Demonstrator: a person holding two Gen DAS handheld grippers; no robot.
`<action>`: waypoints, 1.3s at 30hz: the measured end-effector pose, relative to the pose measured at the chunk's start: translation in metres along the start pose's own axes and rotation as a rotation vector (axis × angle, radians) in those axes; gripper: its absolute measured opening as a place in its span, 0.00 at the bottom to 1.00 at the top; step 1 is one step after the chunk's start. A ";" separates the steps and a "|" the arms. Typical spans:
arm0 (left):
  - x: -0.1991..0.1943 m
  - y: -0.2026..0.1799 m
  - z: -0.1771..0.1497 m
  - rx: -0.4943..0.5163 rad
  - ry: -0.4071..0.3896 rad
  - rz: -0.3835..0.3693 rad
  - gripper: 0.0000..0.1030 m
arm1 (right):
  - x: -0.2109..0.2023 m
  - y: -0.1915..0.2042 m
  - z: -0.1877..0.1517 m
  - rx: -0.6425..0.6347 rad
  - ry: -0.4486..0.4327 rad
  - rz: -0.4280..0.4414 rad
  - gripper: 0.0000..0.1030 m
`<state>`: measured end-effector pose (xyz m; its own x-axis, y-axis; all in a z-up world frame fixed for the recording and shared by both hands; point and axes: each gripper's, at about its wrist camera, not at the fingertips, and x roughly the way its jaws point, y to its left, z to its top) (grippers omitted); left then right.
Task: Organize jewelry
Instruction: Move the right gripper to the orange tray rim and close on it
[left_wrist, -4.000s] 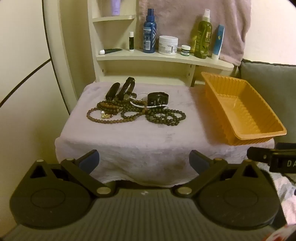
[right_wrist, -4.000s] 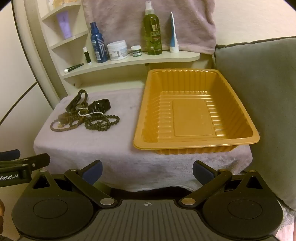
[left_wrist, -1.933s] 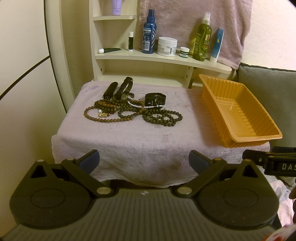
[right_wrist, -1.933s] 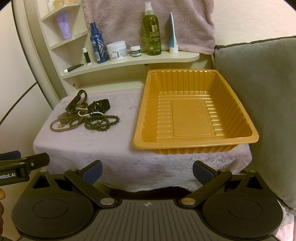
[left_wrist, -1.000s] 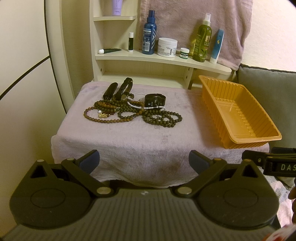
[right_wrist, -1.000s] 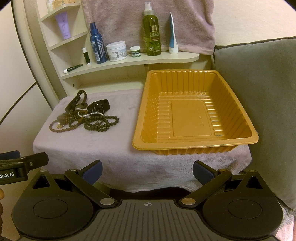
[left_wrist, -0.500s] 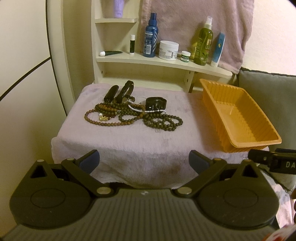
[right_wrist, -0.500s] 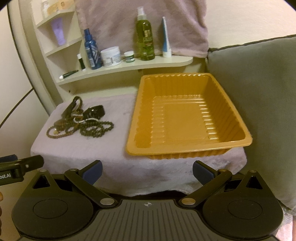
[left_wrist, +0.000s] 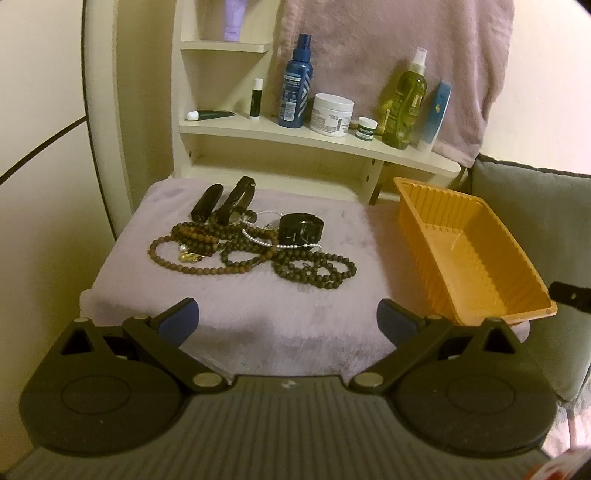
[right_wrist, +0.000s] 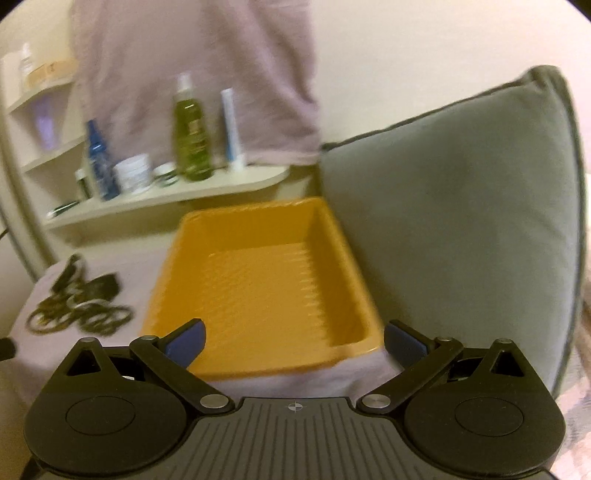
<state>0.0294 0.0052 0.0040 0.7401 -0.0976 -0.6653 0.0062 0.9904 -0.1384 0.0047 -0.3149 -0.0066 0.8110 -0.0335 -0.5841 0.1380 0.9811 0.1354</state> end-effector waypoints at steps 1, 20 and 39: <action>0.002 -0.001 0.001 0.002 -0.004 -0.002 0.99 | 0.003 -0.008 0.001 0.007 -0.007 -0.013 0.99; 0.037 -0.017 0.003 0.027 -0.018 -0.011 0.98 | 0.086 -0.063 -0.009 0.097 0.009 0.018 0.43; 0.048 -0.025 0.008 0.006 -0.005 -0.033 0.97 | 0.098 -0.064 -0.011 0.169 0.037 0.092 0.07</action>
<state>0.0697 -0.0232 -0.0186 0.7428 -0.1294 -0.6569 0.0345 0.9872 -0.1554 0.0685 -0.3791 -0.0813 0.8034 0.0649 -0.5918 0.1602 0.9338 0.3199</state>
